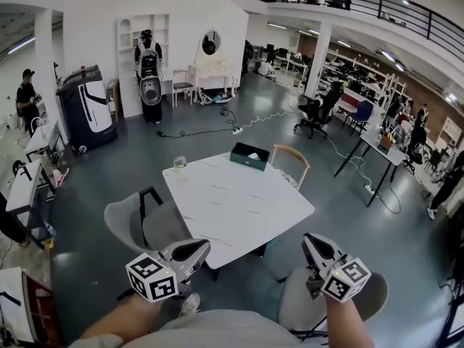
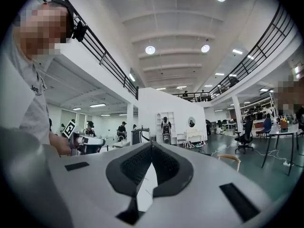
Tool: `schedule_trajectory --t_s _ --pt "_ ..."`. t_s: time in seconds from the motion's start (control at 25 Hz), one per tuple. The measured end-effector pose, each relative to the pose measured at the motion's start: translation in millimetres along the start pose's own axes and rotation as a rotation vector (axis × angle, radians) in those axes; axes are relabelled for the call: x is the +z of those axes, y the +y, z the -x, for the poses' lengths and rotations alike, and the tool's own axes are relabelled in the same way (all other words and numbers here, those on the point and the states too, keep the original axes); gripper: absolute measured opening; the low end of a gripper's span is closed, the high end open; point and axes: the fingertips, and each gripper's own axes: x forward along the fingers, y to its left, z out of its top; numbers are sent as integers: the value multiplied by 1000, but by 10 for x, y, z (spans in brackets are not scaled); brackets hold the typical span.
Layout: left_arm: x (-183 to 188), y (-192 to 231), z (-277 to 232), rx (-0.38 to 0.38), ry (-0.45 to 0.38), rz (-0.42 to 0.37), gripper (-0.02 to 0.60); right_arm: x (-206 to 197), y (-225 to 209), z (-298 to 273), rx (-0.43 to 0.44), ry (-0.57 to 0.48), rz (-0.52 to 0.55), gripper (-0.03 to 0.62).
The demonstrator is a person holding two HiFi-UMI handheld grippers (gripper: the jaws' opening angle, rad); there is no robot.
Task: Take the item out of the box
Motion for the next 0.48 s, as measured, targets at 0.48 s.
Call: schedule_trajectory --t_s 0.48 --pt "371 1598 -450 -107 39 16 5 -94 -266 -1469 -110 1 -25 8"
